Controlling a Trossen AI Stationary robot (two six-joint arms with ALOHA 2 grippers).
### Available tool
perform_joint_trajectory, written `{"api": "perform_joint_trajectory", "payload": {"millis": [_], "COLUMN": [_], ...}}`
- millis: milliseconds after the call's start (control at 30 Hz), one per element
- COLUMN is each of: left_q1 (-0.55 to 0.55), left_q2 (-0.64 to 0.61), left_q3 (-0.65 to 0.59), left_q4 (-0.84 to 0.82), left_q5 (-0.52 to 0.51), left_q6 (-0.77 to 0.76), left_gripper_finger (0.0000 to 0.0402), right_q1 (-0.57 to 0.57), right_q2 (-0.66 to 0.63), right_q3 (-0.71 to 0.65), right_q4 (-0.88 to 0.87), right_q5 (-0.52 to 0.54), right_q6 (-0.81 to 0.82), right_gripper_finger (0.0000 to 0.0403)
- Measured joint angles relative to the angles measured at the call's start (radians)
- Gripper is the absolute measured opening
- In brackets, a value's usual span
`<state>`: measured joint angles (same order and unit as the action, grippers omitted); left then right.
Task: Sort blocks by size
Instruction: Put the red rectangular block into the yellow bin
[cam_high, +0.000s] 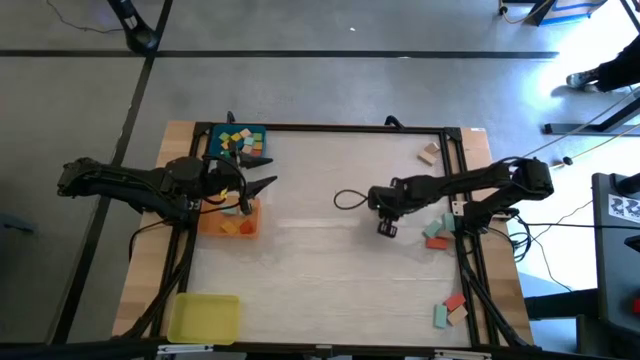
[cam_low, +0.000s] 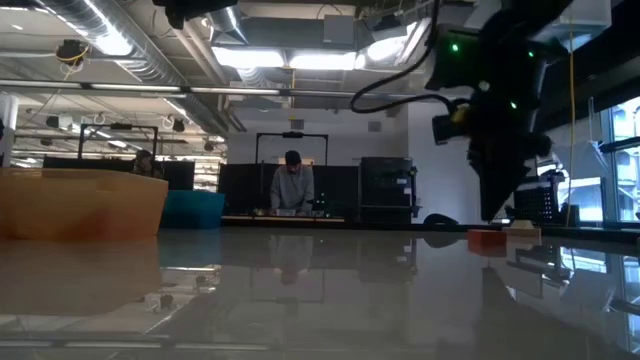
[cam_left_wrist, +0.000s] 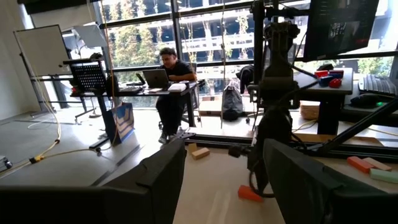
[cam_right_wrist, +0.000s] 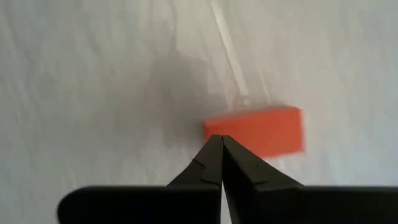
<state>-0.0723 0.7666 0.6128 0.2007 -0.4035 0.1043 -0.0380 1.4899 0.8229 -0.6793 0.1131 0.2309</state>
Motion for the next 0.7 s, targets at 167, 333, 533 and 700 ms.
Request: {"api": "perform_joint_trajectory", "payload": {"millis": [167,333,533,700], "left_q1": [0.000,0.000,0.000,0.000], "left_q2": [0.000,0.000,0.000,0.000], "left_q3": [0.000,0.000,0.000,0.000], "left_q4": [0.010,0.013,0.013,0.010], "left_q5": [0.000,0.000,0.000,0.000], "left_q6": [0.000,0.012,0.013,0.009], "left_gripper_finger": [0.0205,0.0205,0.0205,0.0205], "right_q1": [-0.001,-0.014,-0.014,-0.014], "right_q2": [0.000,0.000,0.021,0.046], "right_q3": [0.082,0.093,0.077,0.026], "right_q4": [-0.155,-0.169,-0.123,-0.050], "right_q5": [0.000,0.015,0.128,0.137], "right_q6": [0.280,0.472,0.650,0.721], "right_gripper_finger": [0.0010,0.0053,0.0162,0.0226]}}
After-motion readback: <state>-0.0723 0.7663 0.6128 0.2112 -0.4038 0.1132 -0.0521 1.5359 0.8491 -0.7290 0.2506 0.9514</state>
